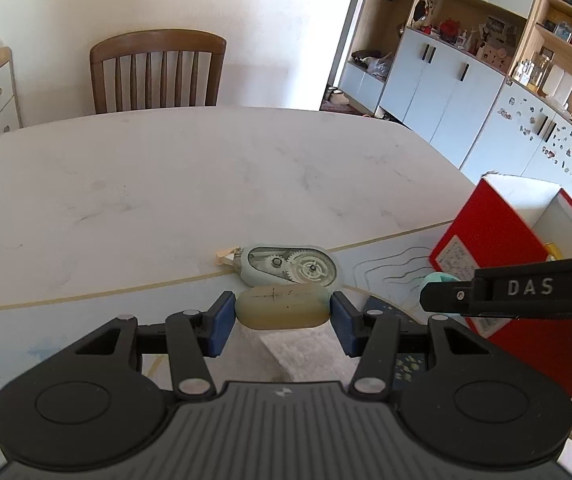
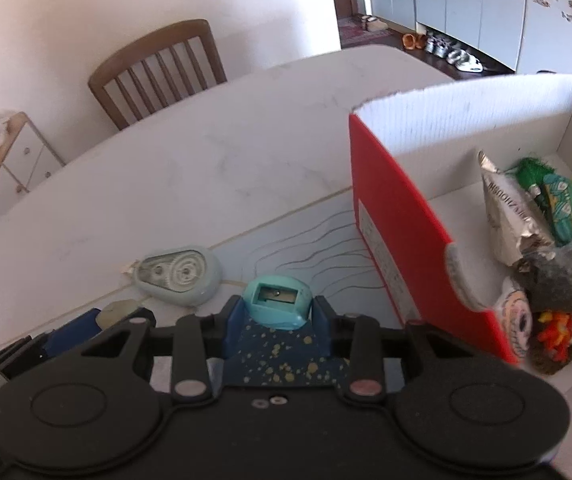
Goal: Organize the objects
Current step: 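Carry the eraser and teal sharpener with both grippers into the box, then open both grippers to drop the eraser and sharpener in the box, then withdraw both grippers from the box back over the table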
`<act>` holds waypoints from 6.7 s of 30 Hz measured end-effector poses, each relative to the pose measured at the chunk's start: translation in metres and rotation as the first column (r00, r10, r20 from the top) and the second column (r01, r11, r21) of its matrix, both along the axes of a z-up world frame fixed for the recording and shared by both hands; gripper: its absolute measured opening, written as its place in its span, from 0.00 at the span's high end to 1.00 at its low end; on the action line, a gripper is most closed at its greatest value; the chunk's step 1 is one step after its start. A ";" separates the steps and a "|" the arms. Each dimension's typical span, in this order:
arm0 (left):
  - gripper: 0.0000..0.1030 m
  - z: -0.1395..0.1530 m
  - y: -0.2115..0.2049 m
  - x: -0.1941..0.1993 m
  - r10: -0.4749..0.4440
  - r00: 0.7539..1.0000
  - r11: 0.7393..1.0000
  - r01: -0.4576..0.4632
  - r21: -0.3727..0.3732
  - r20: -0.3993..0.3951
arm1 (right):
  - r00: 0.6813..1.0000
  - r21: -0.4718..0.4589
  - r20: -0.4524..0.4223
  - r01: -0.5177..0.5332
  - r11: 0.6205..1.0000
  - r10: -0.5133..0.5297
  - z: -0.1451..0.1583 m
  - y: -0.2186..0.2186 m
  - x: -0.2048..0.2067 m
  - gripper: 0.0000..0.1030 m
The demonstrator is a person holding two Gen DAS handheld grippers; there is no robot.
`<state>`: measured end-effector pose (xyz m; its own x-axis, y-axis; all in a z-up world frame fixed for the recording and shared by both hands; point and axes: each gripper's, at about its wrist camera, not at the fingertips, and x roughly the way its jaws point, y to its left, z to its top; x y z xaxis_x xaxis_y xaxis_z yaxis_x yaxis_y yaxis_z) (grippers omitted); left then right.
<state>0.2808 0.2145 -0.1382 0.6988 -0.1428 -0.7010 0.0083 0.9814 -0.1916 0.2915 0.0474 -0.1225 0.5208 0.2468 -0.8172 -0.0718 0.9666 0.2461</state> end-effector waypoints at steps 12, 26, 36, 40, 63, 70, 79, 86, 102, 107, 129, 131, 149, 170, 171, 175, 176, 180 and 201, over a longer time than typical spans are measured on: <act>0.50 0.053 -0.029 -0.035 -0.029 0.999 0.999 0.028 0.027 0.016 | 0.997 0.034 0.046 -0.062 0.997 0.061 0.043 -0.024 -0.034 0.66; 0.50 0.098 -0.078 -0.062 -0.052 0.998 0.998 0.052 0.018 0.025 | 0.990 0.046 0.086 -0.115 0.992 0.111 0.077 -0.075 -0.064 0.66; 0.50 0.107 -0.136 -0.061 -0.096 0.995 0.995 0.096 0.028 0.024 | 0.984 0.023 0.108 -0.143 0.989 0.140 0.086 -0.130 -0.065 0.66; 0.50 0.107 -0.162 -0.054 -0.107 0.994 0.994 0.107 0.030 0.022 | 0.984 0.023 0.110 -0.144 0.989 0.140 0.086 -0.153 -0.061 0.66; 0.50 0.078 -0.285 0.002 -0.177 0.981 0.980 0.183 0.078 -0.080 | 0.967 -0.049 0.136 -0.209 0.977 0.214 0.077 -0.253 -0.003 0.66; 0.50 0.059 -0.300 0.023 -0.175 0.973 0.977 0.191 0.099 -0.148 | 0.955 -0.059 0.091 -0.277 0.959 0.281 0.064 -0.248 0.030 0.66; 0.50 0.038 -0.306 0.051 -0.146 0.965 0.978 0.174 0.114 -0.219 | 0.945 -0.078 0.023 -0.323 0.943 0.325 0.038 -0.230 0.068 0.66; 0.50 0.027 -0.307 0.070 -0.140 0.955 0.978 0.175 0.115 -0.260 | 0.931 -0.103 -0.017 -0.365 0.925 0.365 0.021 -0.218 0.089 0.66; 0.50 0.015 -0.307 0.090 -0.129 0.940 0.983 0.163 0.084 -0.315 | 0.913 -0.118 -0.098 -0.406 0.906 0.397 -0.006 -0.211 0.107 0.65; 0.50 0.015 -0.307 0.085 -0.122 0.943 0.984 0.156 0.087 -0.311 | 0.914 -0.107 -0.092 -0.403 0.909 0.394 -0.004 -0.215 0.106 0.64; 0.39 0.064 -0.296 0.039 -0.092 0.981 0.993 0.103 0.058 -0.172 | 0.913 -0.025 0.055 -0.403 0.915 0.404 0.055 -0.249 0.057 0.44; 0.39 0.071 -0.294 0.033 -0.097 0.983 0.992 0.108 0.059 -0.157 | 0.909 -0.022 0.082 -0.408 0.913 0.408 0.063 -0.251 0.052 0.43; 0.22 0.117 -0.261 -0.015 -0.108 0.994 0.991 0.109 0.073 -0.019 | 0.914 0.045 0.196 -0.369 0.928 0.354 0.100 -0.258 -0.001 0.22; 0.00 0.135 -0.158 -0.053 -0.041 0.997 0.997 0.037 0.064 0.064 | 0.899 0.083 0.296 -0.360 0.929 0.322 0.114 -0.185 -0.045 0.01; 0.00 0.135 -0.152 -0.053 -0.038 0.997 0.997 0.034 0.068 0.066 | 0.898 0.080 0.296 -0.362 0.929 0.325 0.115 -0.180 -0.047 0.01; 0.00 0.131 -0.130 -0.054 -0.019 0.998 0.997 0.014 0.078 0.061 | 0.887 0.049 0.303 -0.379 0.924 0.348 0.115 -0.154 -0.055 0.01; 0.00 0.129 -0.124 -0.054 -0.018 0.998 0.997 0.014 0.074 0.057 | 0.886 0.045 0.300 -0.384 0.922 0.354 0.115 -0.149 -0.057 0.01; 0.00 0.124 -0.101 -0.052 -0.009 0.998 0.997 0.005 0.072 0.055 | 0.880 0.030 0.286 -0.403 0.915 0.378 0.111 -0.124 -0.065 0.01; 0.00 0.095 0.013 -0.011 0.045 0.996 0.991 -0.054 0.124 0.072 | 0.836 -0.032 0.219 -0.509 0.860 0.503 0.077 0.000 -0.065 0.01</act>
<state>0.2703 0.2272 -0.0437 0.7500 -0.0203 -0.6611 -0.0319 0.9972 -0.0669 0.2270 0.0474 -0.0458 0.4766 0.5435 -0.6910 -0.6021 0.7745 0.1938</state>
